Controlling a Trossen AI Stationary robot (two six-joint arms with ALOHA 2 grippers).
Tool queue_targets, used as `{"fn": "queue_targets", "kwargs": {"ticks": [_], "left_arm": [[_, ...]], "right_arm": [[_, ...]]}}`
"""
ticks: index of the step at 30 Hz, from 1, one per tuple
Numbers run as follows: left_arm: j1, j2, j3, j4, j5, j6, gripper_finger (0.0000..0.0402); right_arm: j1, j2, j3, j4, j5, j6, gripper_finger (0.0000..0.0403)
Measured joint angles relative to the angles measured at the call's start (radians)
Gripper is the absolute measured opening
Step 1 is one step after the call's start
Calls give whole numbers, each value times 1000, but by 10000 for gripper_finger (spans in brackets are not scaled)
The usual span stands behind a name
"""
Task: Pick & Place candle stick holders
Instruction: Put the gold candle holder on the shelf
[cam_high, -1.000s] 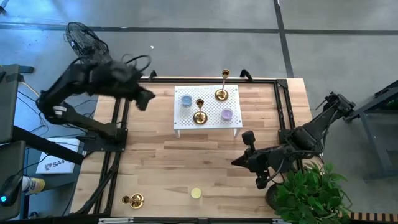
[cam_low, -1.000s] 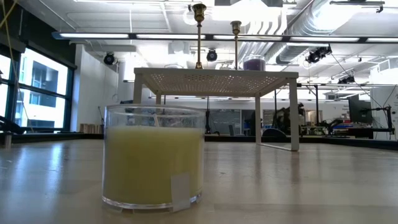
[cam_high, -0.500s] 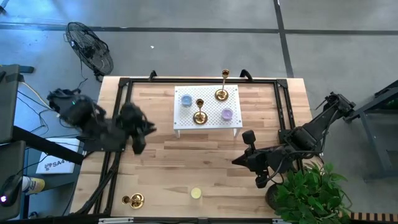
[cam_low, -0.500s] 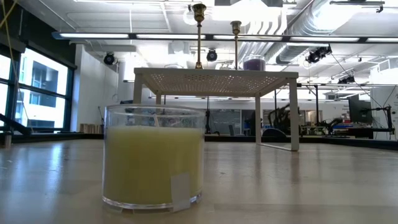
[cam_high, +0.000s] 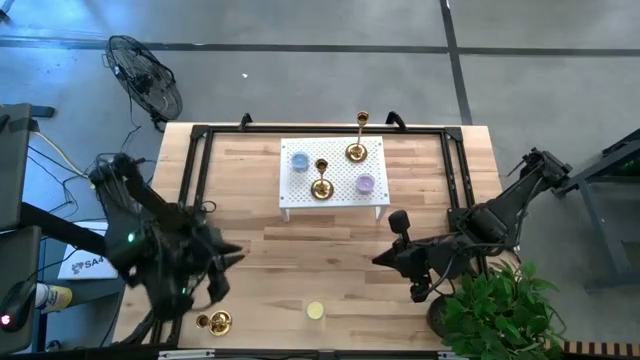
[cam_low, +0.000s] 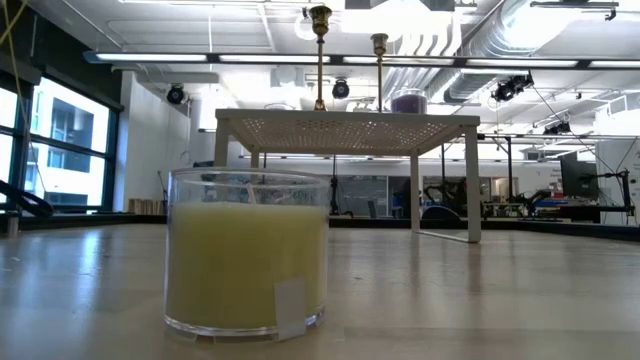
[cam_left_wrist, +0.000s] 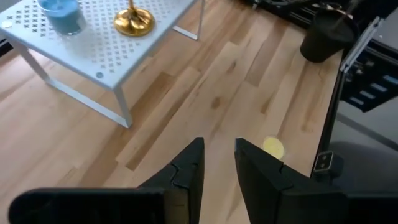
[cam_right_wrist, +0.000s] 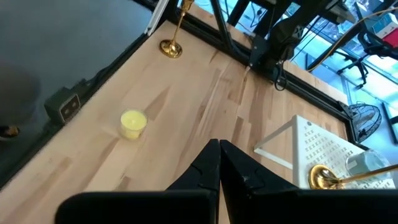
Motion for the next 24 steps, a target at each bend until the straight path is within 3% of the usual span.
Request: {"fn": "queue_targets", "kwargs": {"ticks": [6, 14, 18, 24], "left_arm": [[-111, 49, -45, -9, -88, -147, 88], [-191, 91, -102, -35, -45, -422, 88], [-209, 97, -102, -33, 66, -523, 88], [-205, 97, -102, -35, 373, -610, 88]], "right_arm": [[-27, 0, -96, 103, 6, -39, 0], [-45, -2, -116, 114, 10, -43, 0], [-45, -2, -116, 113, -2, -43, 0], [-45, -2, -116, 113, -6, -43, 0]]}}
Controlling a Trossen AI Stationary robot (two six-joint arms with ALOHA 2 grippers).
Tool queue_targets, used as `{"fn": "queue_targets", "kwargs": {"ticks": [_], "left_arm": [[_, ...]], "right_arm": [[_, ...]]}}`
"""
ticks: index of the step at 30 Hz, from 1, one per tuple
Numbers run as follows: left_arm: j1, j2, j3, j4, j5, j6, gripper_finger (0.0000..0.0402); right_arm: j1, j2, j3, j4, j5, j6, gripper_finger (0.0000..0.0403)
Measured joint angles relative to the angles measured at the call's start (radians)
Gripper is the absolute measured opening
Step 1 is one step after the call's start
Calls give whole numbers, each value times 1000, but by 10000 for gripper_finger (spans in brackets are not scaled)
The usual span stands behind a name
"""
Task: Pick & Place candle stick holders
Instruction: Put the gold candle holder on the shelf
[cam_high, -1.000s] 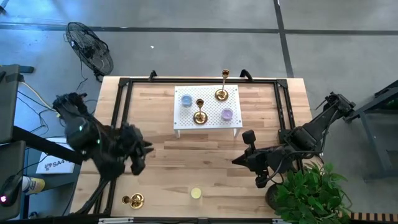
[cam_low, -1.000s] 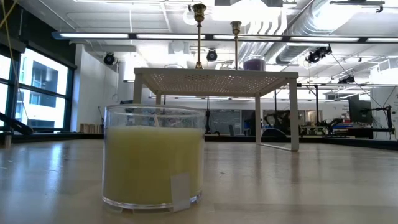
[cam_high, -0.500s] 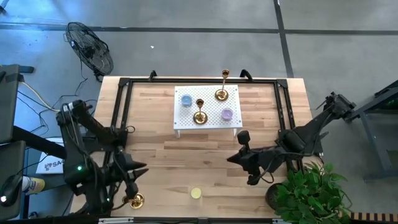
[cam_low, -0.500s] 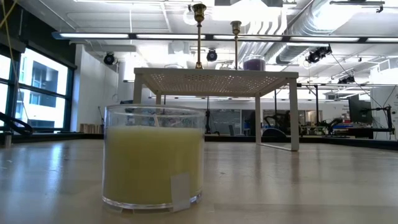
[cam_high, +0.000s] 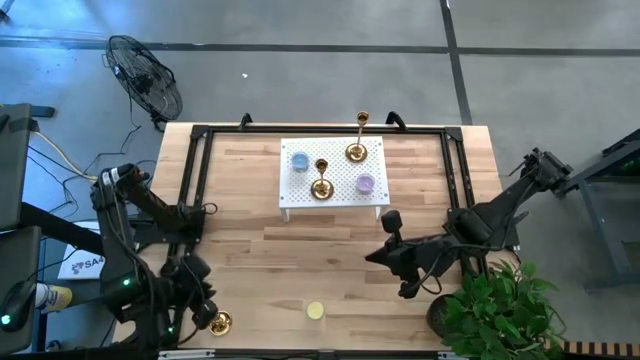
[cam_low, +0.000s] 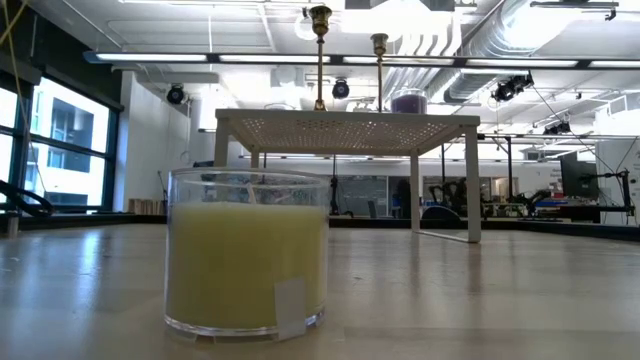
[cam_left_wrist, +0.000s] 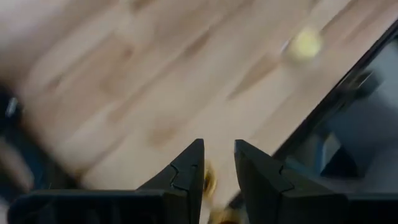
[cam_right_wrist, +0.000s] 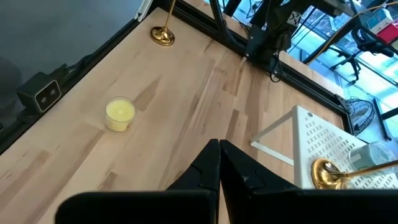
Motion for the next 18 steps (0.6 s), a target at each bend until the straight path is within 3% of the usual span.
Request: {"fn": "queue_targets", "kwargs": {"ticks": [8, 18], "left_arm": [[21, 0, 11, 3, 243, -135, 88], [20, 3, 11, 4, 178, -173, 88]], "right_arm": [[0, 0, 0, 32, 0, 0, 0], [0, 0, 0, 49, -2, 2, 0]]}}
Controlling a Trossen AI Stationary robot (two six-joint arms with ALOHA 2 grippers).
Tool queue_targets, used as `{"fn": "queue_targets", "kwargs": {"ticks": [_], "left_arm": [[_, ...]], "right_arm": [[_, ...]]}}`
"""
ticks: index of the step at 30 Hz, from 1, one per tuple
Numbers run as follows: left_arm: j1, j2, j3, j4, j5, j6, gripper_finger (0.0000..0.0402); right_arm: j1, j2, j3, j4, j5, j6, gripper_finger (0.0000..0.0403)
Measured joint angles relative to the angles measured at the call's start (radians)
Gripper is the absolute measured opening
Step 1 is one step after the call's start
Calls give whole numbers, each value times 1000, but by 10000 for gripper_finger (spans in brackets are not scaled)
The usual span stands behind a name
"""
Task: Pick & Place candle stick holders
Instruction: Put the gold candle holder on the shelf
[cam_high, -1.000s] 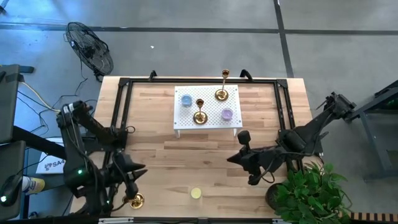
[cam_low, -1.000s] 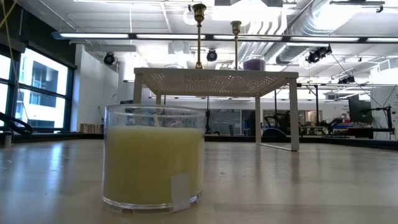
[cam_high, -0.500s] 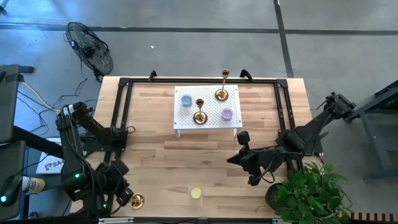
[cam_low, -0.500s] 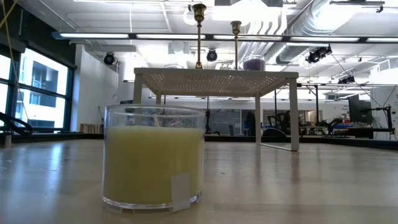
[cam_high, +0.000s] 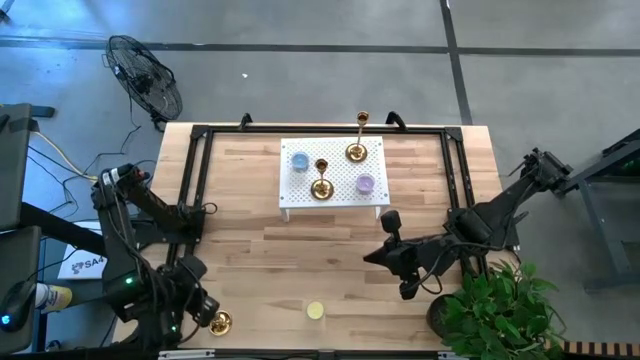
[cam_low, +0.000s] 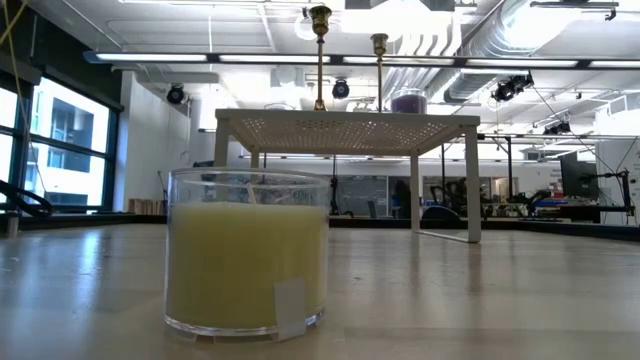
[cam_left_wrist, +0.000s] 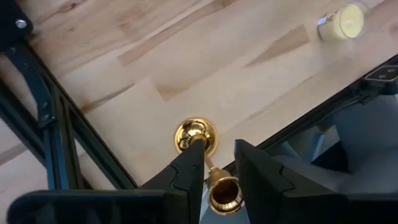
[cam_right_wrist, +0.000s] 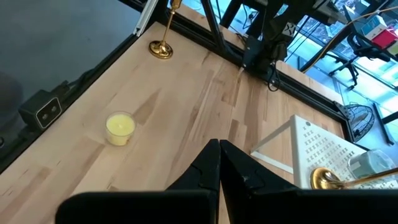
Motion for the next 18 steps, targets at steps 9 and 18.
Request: {"fn": "queue_targets", "kwargs": {"ticks": [9, 18], "left_arm": [[-1, 4, -44, 36, 67, -65, 88], [-1, 4, -44, 47, -12, -26, 88]], "right_arm": [[0, 0, 0, -1, -8, 6, 0], [0, 0, 0, 0, -8, 5, 0]]}}
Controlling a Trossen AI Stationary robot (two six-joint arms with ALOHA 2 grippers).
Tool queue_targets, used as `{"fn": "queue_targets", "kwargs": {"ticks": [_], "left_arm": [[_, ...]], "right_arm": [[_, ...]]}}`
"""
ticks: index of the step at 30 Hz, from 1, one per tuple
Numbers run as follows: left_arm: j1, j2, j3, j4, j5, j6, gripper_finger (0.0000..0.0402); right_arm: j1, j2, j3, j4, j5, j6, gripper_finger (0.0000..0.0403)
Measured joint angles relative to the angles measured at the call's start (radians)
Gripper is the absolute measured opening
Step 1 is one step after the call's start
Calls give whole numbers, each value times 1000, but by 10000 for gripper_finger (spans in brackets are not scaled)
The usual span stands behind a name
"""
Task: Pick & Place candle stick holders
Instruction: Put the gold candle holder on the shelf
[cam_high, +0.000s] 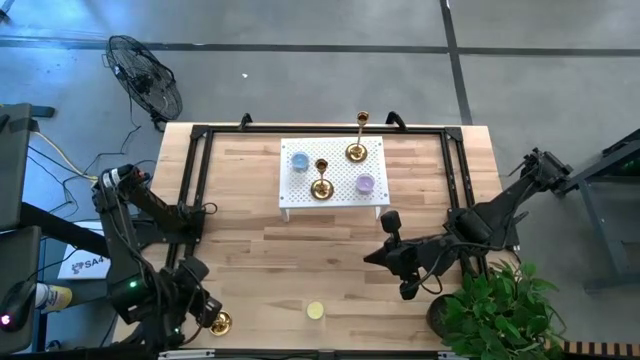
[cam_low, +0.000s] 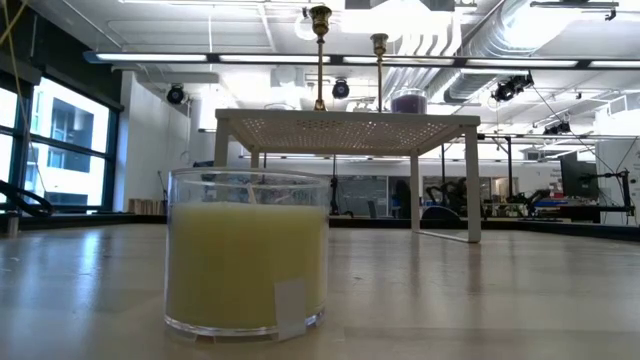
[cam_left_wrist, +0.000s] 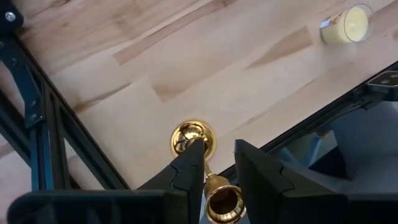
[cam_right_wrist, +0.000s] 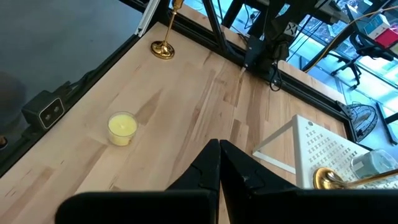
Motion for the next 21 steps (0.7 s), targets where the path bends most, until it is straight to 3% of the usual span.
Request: {"fn": "queue_targets", "kwargs": {"ticks": [12, 16, 21], "left_arm": [[0, 0, 0, -24, -43, -23, 93], [0, 0, 0, -49, -6, -32, 127], [1, -1, 0, -64, 49, -33, 198]], "right_arm": [[0, 0, 0, 0, 0, 1, 0], [0, 0, 0, 0, 0, 1, 0], [0, 0, 0, 0, 0, 1, 0]]}}
